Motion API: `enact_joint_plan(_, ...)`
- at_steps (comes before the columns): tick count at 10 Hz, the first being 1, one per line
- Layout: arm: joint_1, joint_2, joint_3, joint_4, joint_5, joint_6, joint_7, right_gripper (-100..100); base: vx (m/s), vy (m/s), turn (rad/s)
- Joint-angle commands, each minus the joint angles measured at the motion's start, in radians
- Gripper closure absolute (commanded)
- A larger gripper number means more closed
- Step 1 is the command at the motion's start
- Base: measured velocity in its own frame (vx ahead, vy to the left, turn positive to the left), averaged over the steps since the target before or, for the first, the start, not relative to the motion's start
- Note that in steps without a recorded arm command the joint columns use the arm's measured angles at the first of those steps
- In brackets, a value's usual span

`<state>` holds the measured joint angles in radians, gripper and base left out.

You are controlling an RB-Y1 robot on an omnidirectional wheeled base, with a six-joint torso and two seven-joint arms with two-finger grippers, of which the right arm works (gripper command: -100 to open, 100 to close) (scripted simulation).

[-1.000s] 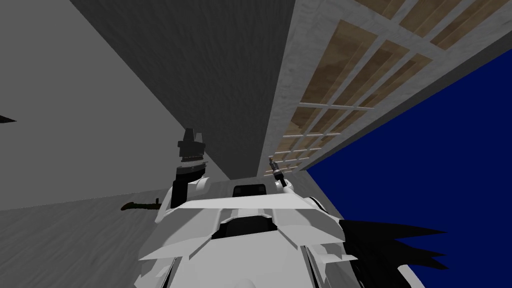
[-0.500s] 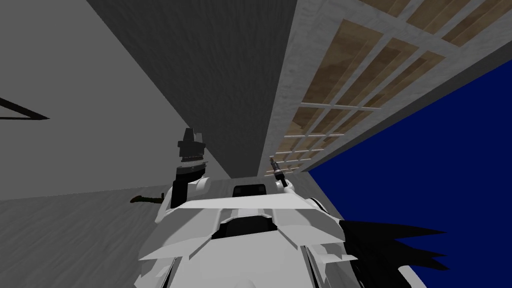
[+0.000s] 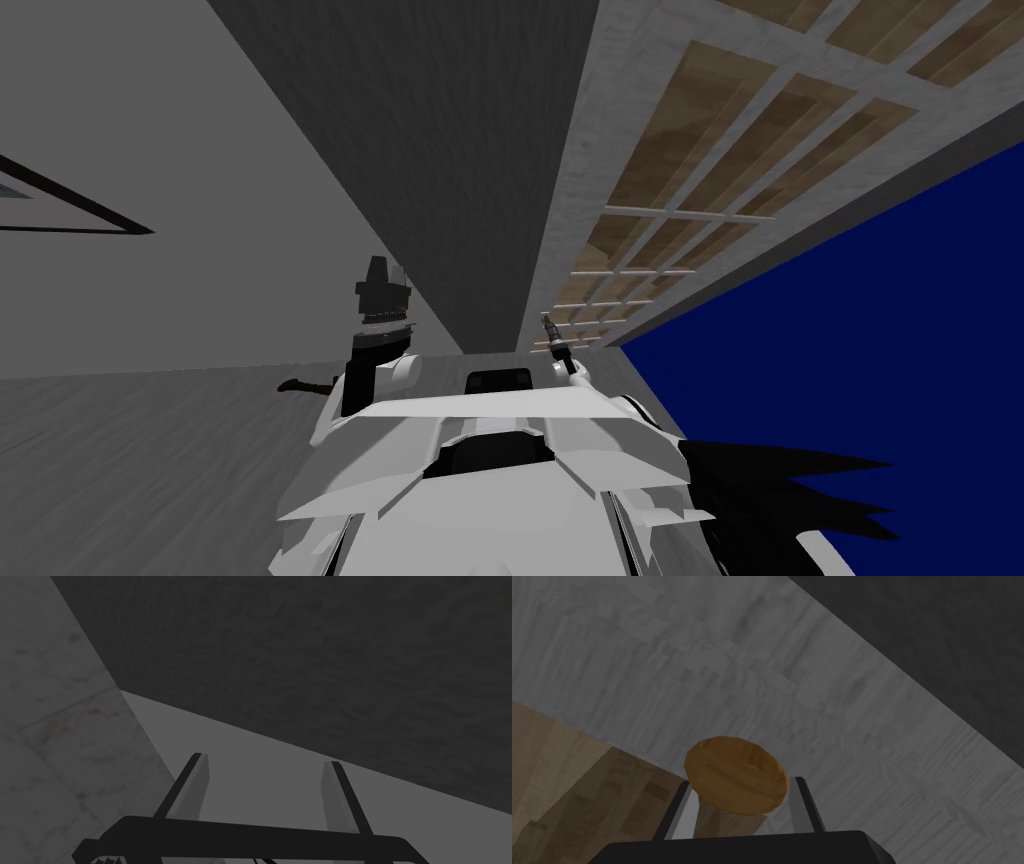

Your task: Pull the door open

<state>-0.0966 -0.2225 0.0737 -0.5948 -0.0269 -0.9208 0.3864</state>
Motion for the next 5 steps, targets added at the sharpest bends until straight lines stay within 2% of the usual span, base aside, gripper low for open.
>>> enact_joint_plan(1,0.001,0.013,0.014,0.005,-0.010,-0.001,-0.050,100,-0.031,-0.007,0.090)
enact_joint_plan(2,0.001,0.013,0.014,0.005,-0.010,-0.001,-0.059,100,-0.029,-0.006,0.031)
enact_joint_plan(3,0.003,0.011,0.016,0.004,-0.023,0.000,-0.094,100,-0.039,-0.005,0.091)
enact_joint_plan(5,0.003,0.011,0.016,0.004,-0.023,0.000,-0.100,100,-0.011,-0.009,0.020)
